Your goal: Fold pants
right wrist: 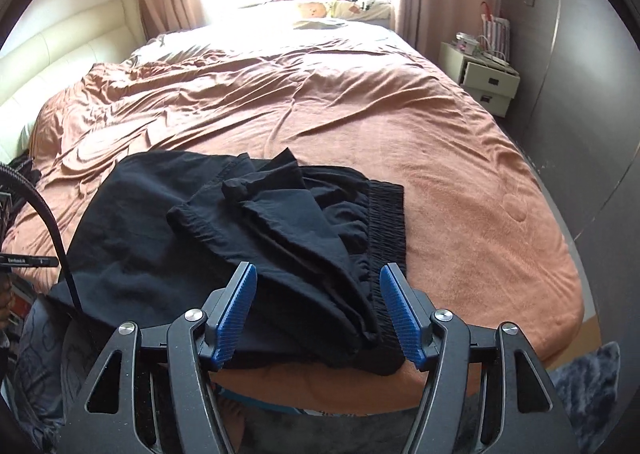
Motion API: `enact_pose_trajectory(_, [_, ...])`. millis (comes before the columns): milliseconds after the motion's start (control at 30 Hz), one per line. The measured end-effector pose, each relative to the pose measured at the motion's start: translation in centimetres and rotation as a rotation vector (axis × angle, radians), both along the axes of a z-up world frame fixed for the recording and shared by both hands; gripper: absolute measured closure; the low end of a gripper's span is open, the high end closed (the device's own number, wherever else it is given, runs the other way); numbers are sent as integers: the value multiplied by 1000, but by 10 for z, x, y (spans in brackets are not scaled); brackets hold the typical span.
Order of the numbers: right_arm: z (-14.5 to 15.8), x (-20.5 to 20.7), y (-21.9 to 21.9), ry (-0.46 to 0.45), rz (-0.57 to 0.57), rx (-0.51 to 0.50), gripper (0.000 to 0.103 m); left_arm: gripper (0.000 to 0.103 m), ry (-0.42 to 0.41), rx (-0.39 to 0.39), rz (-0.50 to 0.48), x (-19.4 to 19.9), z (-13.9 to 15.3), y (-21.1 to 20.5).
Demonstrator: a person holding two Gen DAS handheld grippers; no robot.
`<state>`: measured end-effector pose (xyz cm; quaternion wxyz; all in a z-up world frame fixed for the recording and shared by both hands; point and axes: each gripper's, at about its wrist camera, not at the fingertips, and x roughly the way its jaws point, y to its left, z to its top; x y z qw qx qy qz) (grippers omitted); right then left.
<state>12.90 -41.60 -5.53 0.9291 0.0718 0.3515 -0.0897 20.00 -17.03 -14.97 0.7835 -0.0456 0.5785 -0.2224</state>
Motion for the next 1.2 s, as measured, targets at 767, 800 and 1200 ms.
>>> enact_pose_trajectory(767, [-35,152,45,275,125,-188,58,77,2,-44,47,28,-7,-6])
enact_pose_trajectory(800, [-36,157,48,279,125,-203,58,77,3,-46,46,29,-8,-7])
enact_pose_trajectory(1200, [-7,158,6,176,12,-148,101,77,-2,-57,37,33,-6,-14])
